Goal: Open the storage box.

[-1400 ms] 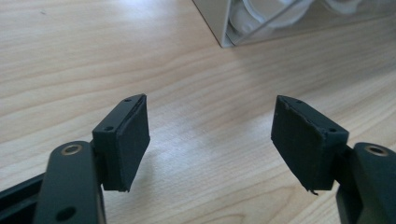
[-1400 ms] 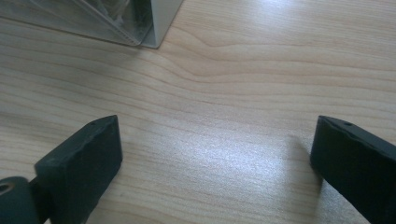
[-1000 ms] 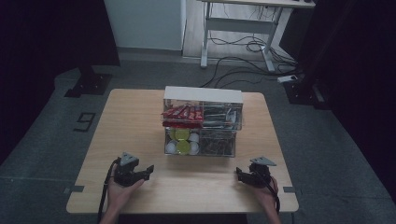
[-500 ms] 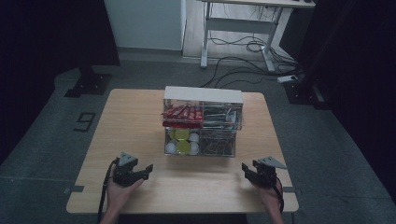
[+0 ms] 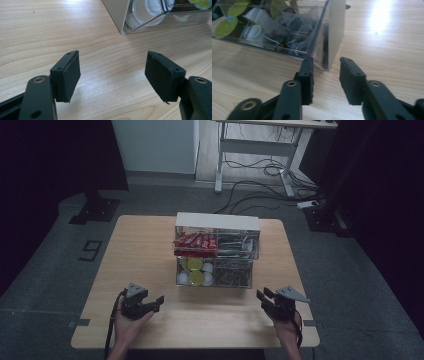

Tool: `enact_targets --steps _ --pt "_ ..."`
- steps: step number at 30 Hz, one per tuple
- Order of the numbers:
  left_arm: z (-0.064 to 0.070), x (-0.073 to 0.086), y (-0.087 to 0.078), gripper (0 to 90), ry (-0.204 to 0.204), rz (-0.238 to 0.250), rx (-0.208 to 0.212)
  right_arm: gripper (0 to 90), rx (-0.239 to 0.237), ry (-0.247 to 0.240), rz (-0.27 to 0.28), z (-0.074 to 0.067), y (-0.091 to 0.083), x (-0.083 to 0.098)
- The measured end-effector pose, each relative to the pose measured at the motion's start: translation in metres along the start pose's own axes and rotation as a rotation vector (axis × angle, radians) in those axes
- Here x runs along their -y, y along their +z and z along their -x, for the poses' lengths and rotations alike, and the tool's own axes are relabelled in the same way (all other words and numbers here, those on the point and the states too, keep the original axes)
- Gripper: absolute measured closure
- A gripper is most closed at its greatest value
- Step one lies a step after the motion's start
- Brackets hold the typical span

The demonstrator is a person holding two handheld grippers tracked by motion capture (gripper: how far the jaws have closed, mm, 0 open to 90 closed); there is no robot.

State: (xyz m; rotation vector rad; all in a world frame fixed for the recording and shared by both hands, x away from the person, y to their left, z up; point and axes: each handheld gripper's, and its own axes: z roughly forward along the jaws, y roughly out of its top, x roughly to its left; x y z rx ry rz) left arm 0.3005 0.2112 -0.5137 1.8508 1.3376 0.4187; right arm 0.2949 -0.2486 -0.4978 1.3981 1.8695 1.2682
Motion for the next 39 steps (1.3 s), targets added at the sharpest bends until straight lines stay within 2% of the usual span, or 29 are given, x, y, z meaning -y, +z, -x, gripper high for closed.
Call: enact_targets --steps 1,7,14,24,30,39 --pt "0.0 0.0 0.0 28.8 0.0 0.0 0.0 66.5 0.0 0.0 0.0 0.0 0.0 0.0" --pt "0.001 0.001 0.002 29.1 -0.006 -0.008 0.01 80.5 -0.042 -0.039 -0.01 -0.008 0.0 -0.004" --pt "0.002 0.001 0.002 29.0 -0.006 -0.012 0.012 89.1 -0.065 -0.039 0.011 -0.011 -0.001 -0.008" --pt "0.0 0.0 0.001 29.0 -0.01 -0.012 0.017 89.5 -0.111 -0.05 0.02 -0.019 0.005 -0.012" --pt "0.0 0.0 0.0 29.0 -0.012 -0.007 0.021 89.5 -0.147 -0.075 0.008 -0.032 0.015 -0.021" --pt "0.0 -0.001 -0.002 29.1 -0.014 -0.006 0.025 89.5 -0.192 -0.078 -0.021 -0.052 0.035 -0.024"
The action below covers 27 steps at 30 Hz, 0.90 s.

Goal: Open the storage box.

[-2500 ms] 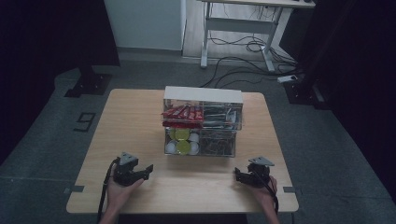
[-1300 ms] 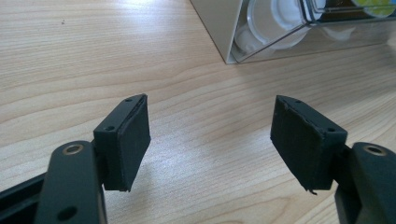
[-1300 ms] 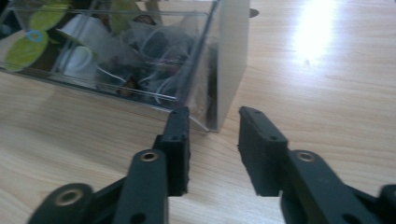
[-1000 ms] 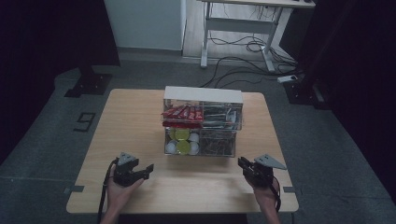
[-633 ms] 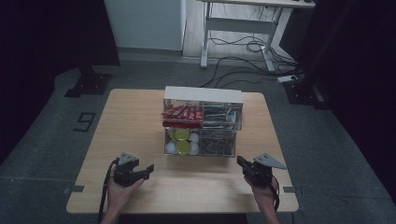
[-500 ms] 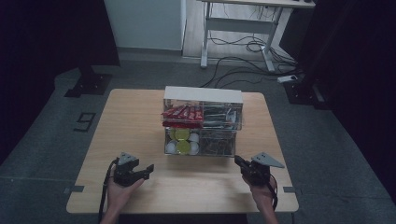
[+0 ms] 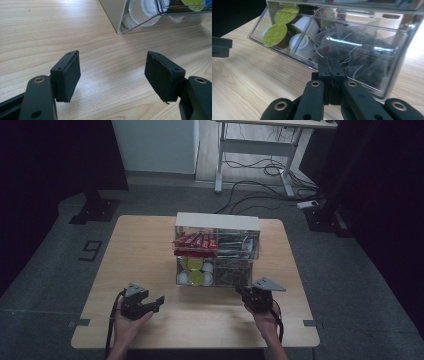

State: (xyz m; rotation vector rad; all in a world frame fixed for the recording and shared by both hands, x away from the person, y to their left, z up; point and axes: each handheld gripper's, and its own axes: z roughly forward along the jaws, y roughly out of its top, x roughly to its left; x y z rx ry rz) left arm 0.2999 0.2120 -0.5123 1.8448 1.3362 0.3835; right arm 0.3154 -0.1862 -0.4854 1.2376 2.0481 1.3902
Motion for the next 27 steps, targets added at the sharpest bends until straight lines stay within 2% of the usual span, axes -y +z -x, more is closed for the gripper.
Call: enact_targets --steps 5,14,27 --pt "0.001 0.0 0.0 29.1 0.003 0.0 0.004 89.5 -0.006 0.01 -0.009 -0.002 0.003 0.003" --pt "0.002 0.001 0.002 29.0 0.008 -0.01 0.006 89.5 -0.019 0.029 -0.056 0.001 0.016 0.015" --pt "0.005 0.001 0.002 29.0 0.014 -0.009 0.011 89.5 -0.025 0.045 -0.083 0.002 0.021 0.023"
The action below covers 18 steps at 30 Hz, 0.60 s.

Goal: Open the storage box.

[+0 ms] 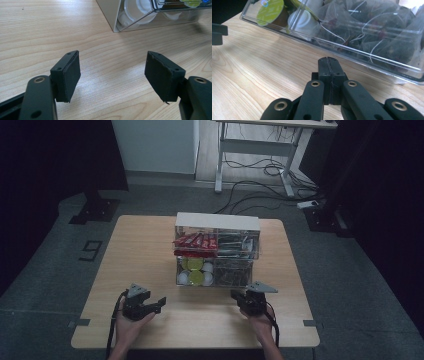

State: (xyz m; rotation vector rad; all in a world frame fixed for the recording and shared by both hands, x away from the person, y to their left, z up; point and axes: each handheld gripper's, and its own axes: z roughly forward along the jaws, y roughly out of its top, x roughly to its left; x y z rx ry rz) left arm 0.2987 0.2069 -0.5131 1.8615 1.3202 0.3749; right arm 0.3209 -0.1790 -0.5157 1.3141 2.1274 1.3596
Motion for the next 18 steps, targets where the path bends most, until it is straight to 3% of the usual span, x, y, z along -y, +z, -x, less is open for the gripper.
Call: enact_targets --steps 12,18 --pt "0.0 0.001 0.001 29.0 0.002 -0.005 -0.007 89.5 0.003 0.004 0.016 0.002 -0.007 -0.003" --pt "-0.001 0.002 0.005 29.1 0.003 -0.02 -0.014 89.5 0.014 -0.003 0.064 0.002 -0.018 -0.011"
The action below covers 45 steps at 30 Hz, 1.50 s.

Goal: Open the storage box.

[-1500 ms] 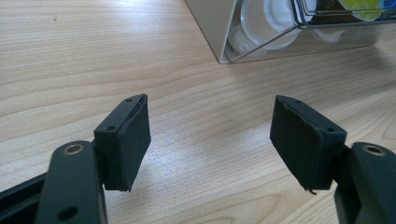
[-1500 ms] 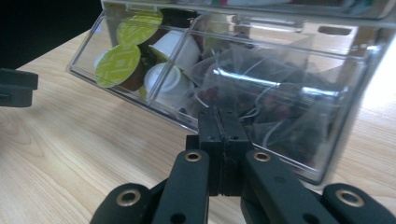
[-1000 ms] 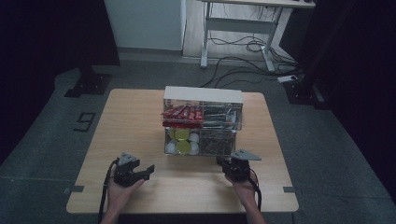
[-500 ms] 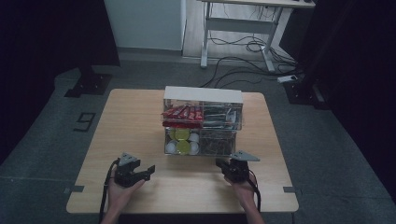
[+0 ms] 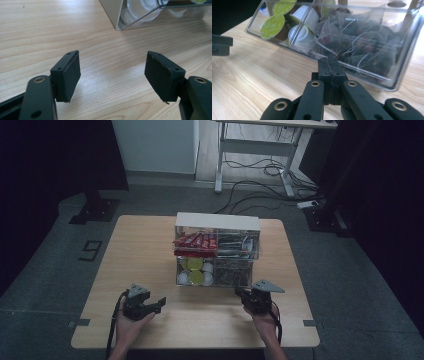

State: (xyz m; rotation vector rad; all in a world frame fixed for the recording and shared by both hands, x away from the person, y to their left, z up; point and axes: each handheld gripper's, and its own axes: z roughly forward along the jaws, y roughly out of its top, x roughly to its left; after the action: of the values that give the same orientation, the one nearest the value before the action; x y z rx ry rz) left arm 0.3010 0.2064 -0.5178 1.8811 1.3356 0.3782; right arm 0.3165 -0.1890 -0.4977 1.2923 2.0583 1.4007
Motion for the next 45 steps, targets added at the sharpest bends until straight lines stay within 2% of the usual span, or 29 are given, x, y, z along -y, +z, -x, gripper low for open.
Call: enact_targets --steps 10,15,23,29,36,45 --pt "0.002 0.001 0.002 29.1 0.008 -0.007 -0.004 89.5 -0.026 0.016 -0.051 0.003 0.009 0.009" --pt "0.002 0.001 0.003 29.1 0.008 -0.007 -0.002 89.5 -0.019 0.035 -0.059 0.009 0.01 0.011" --pt "0.003 0.001 0.003 29.1 0.014 -0.011 -0.004 89.5 -0.022 0.019 -0.037 0.005 0.003 0.006" --pt "0.003 0.001 0.003 29.1 0.016 -0.013 -0.004 89.5 -0.015 0.025 -0.016 0.006 0.0 0.003" --pt "0.003 0.002 0.005 29.1 0.019 -0.02 -0.009 89.5 -0.019 0.01 0.021 0.003 -0.003 -0.007" --pt "-0.002 0.001 0.005 29.1 0.006 -0.017 -0.019 89.5 -0.02 0.006 0.042 0.005 -0.005 -0.015"
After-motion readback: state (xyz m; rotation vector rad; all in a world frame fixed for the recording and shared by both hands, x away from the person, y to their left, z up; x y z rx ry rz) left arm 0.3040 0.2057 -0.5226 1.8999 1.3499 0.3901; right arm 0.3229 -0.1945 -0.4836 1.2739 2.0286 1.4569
